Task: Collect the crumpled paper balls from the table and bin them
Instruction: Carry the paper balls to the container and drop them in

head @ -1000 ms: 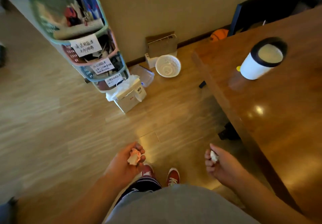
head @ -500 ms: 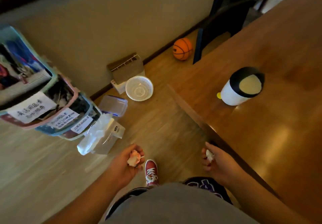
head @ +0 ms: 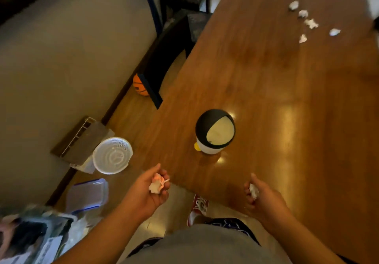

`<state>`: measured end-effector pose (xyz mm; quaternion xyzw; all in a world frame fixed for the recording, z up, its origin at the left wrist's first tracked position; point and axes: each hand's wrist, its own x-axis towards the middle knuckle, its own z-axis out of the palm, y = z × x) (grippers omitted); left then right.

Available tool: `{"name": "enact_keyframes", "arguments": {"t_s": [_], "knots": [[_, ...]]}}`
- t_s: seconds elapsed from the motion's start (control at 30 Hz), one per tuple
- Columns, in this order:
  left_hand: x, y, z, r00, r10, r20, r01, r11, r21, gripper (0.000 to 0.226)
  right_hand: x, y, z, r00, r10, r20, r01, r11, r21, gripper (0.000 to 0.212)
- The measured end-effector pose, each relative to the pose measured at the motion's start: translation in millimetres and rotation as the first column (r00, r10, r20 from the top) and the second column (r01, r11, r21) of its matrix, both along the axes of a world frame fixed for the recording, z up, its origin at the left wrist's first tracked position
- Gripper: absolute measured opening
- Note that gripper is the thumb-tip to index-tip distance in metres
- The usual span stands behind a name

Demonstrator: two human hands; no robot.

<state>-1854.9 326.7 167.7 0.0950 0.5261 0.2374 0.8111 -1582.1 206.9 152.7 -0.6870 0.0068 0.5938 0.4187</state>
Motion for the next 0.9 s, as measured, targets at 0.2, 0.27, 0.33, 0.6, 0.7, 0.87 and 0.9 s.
{"name": "enact_keyframes", "arguments": {"t_s": [0.2,0.27,0.33,0.6,0.7,0.87,0.9], "knots": [[50,57,15,0.998,-0.043,-0.035,0.045,0.998,0.048,0.023,38,73,42,0.914,-0.111,0.39,0.028,0.977,0.212,0.043],[57,69,18,0.998,-0.055,-0.042,0.057,0.997,0.051,0.023,51,87,61,0.84,-0.244,0.484,0.088,0.942,0.323,0.041],[59,79,19,0.996,-0.072,-0.049,0.074,0.996,0.046,0.024,62,91,80,0.731,-0.378,0.568,0.126,0.893,0.432,0.038],[70,111,29,0.986,-0.145,-0.08,0.148,0.988,0.039,0.021,4,120,68,0.548,-0.22,0.807,-0.255,0.875,0.412,0.037],[70,117,37,0.968,-0.219,-0.123,0.229,0.971,0.076,0.013,-14,112,32,0.445,0.081,0.892,-0.39,0.914,0.112,0.06],[68,116,45,0.784,-0.412,-0.464,0.574,0.766,0.29,0.01,6,71,5,0.51,0.039,0.859,-0.21,0.974,0.081,0.054],[72,113,48,0.698,-0.431,-0.572,0.685,0.637,0.354,0.013,8,62,0,0.518,0.065,0.853,-0.209,0.977,0.053,0.055]]}}
